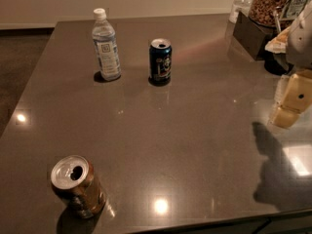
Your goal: Knock orange can over
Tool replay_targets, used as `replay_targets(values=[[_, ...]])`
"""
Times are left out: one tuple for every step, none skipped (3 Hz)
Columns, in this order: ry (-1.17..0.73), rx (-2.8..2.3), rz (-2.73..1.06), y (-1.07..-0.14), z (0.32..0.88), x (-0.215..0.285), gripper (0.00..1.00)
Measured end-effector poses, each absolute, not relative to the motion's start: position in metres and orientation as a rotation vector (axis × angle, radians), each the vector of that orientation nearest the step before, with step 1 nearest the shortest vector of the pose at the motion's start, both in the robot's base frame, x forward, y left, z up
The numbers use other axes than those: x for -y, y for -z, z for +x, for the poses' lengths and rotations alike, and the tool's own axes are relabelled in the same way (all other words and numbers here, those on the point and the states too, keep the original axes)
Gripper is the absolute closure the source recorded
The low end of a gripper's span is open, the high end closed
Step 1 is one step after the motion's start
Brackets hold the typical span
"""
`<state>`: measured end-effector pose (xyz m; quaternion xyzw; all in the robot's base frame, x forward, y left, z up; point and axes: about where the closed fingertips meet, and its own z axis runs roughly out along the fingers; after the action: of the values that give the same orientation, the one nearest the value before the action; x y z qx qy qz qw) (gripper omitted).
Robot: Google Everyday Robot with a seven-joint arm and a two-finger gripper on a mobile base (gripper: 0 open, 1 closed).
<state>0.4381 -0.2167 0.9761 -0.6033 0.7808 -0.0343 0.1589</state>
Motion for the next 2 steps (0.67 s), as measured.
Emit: replay_targets(values=[[0.098, -2.232, -1.725, -0.976, 0.438, 0.217, 0.0], [0.058, -2.207, -1.736, -0.974, 0.438, 0.206, 0.0]])
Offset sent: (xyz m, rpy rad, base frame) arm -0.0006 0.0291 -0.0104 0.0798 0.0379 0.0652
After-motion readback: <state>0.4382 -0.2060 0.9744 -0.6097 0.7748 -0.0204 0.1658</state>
